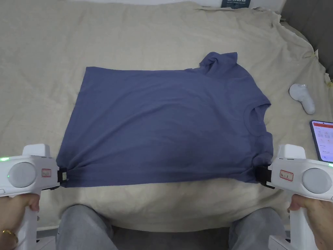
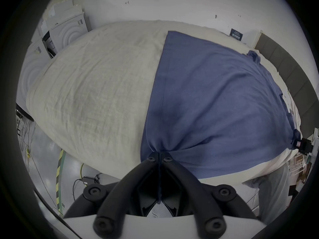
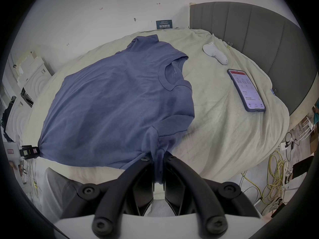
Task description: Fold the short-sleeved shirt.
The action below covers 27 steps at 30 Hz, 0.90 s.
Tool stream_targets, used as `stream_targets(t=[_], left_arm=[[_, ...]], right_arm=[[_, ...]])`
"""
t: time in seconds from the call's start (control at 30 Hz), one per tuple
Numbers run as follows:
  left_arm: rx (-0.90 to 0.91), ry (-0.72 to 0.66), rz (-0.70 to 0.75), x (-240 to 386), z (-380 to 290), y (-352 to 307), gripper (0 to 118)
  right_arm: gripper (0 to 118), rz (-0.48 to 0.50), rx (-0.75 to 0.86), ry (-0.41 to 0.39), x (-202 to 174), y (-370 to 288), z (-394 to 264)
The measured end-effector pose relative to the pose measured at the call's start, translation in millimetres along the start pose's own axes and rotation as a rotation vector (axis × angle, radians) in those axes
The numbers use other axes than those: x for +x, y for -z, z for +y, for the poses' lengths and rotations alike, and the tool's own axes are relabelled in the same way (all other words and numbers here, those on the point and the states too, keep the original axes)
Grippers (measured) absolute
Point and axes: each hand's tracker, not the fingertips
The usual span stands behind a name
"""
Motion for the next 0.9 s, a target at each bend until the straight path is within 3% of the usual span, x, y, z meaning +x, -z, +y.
stream_targets(t=[0.37, 0.57, 0.9], left_arm=[[0.216, -0.169, -0.093, -8, 79, -42, 0], [0.256, -0.121, -0.029, 22, 135, -15, 0], [0.146, -0.028, 0.083, 46, 190, 69, 0]], right_arm=[[6, 0.068, 0.0, -0.021, 2, -26, 73], [6, 0.046, -0.017, 0.037, -4, 0, 137], [6, -0.083, -0.09, -0.007, -25, 99, 221]])
